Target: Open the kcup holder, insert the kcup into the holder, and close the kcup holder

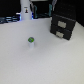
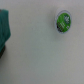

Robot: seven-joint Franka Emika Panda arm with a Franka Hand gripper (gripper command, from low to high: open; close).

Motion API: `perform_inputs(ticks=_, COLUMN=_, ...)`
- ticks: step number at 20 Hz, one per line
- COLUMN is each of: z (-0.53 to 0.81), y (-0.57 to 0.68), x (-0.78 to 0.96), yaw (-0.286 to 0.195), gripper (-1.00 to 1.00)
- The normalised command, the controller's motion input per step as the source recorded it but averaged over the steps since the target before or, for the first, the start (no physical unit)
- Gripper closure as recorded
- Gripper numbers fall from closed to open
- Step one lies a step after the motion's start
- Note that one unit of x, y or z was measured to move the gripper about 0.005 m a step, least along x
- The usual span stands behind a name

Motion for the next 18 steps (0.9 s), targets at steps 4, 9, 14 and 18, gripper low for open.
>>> perform_inputs(ticks=4, z=0.12, y=0.60, x=-0.18, yaw=-0.143, gripper=-1.00)
perform_inputs(ticks=9, z=0.07, y=0.71, x=-0.19, yaw=-0.159, gripper=-1.00)
perform_inputs(ticks=14, z=0.00, y=0.73, x=-0.20, yaw=-0.167, gripper=-1.00)
perform_inputs(ticks=18, z=0.00, y=0.73, x=-0.21, yaw=-0.172, gripper=-1.00)
